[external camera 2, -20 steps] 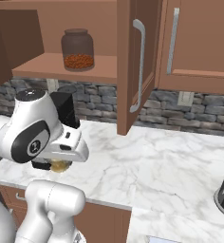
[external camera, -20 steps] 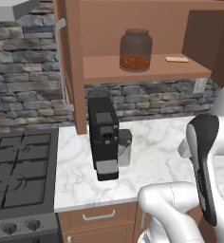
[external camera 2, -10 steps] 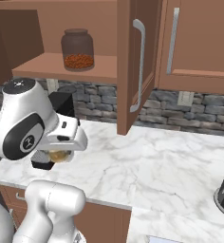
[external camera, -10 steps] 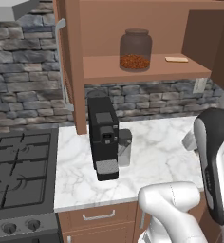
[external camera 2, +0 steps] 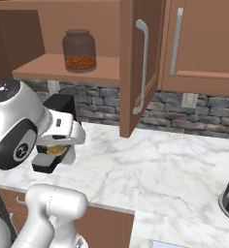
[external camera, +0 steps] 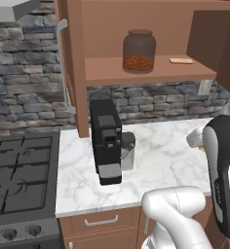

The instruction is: Pick the candle and jar from the dining table and place them in the open cabinet. Close the cabinet after placing the objects.

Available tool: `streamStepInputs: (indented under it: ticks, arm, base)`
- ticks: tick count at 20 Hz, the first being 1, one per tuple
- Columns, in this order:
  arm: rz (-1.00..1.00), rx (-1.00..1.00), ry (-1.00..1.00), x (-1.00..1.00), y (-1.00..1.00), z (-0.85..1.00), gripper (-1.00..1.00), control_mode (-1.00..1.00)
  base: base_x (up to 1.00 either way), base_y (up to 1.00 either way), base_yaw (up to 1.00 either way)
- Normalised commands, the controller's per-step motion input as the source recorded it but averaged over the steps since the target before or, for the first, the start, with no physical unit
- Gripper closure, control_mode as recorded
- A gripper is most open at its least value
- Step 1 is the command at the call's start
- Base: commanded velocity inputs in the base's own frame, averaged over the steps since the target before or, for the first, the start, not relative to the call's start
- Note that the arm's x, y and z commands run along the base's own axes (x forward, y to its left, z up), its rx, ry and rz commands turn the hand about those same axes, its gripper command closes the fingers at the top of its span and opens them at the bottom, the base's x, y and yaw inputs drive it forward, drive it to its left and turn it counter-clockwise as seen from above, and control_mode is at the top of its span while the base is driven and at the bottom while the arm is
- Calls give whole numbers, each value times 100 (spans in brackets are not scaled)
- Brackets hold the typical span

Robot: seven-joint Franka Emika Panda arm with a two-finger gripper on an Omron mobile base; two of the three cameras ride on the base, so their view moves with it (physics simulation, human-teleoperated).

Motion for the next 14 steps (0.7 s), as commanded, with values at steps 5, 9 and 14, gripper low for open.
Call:
streamStepInputs:
  ticks: [5,9,14]
  arm:
    - [0,0,-24,0,0,35,100,-100]
    - [0,0,-14,6,0,35,100,-100]
    - [0,0,0,14,0,40,100,-100]
  base:
    - [0,0,0]
    - [0,0,0]
    - [0,0,0]
